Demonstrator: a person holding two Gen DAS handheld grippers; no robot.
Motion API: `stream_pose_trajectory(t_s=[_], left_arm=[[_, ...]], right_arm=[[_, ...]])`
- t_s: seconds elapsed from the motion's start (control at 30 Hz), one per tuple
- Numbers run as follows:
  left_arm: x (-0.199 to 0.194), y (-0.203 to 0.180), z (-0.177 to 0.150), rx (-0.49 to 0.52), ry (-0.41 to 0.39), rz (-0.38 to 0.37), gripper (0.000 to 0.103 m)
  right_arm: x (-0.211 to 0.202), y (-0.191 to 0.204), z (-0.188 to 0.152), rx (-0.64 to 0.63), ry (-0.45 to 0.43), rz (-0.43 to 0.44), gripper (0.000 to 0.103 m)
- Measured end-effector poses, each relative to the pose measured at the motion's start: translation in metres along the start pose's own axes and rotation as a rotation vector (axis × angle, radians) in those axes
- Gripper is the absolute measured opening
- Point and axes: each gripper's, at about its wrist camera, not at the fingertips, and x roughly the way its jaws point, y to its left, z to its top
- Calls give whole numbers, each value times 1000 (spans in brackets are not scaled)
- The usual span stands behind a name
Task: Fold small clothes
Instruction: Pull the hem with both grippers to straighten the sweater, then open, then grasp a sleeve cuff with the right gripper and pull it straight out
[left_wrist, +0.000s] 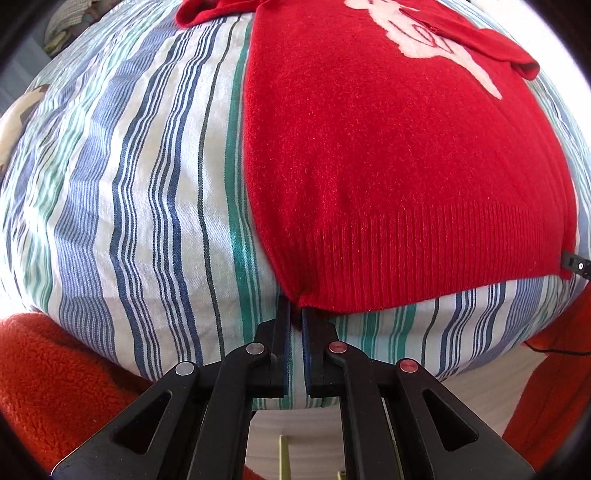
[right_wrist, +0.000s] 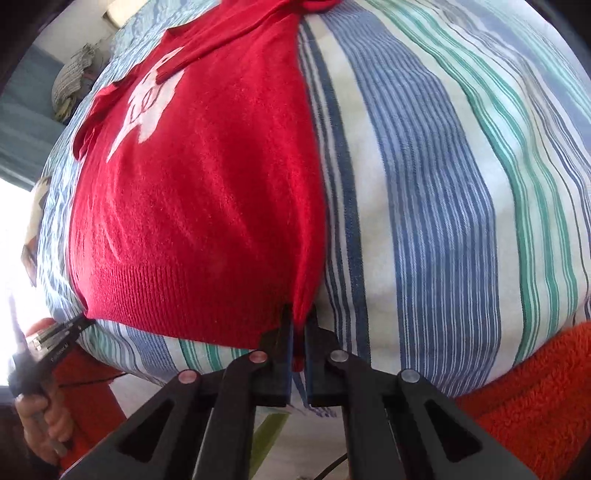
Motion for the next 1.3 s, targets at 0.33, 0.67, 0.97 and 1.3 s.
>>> stream_pose_trajectory(t_s=[0.33,0.67,0.97,1.3], left_arm=[[-49,4,-30,-21,-54,20,77],[-103,52,-28,-271,-316,50,86],[-88,50,-27,-237,-318,142,86],[-78,64,-26,-292,-270,94,86]], right_arm=[[-52,-19,2,17,17,-75,42],[-148,67,132,-529,-411,-385,84],[5,192,194,-852,-262,-170,79],[-52,75,244,-361,-391,7,8]])
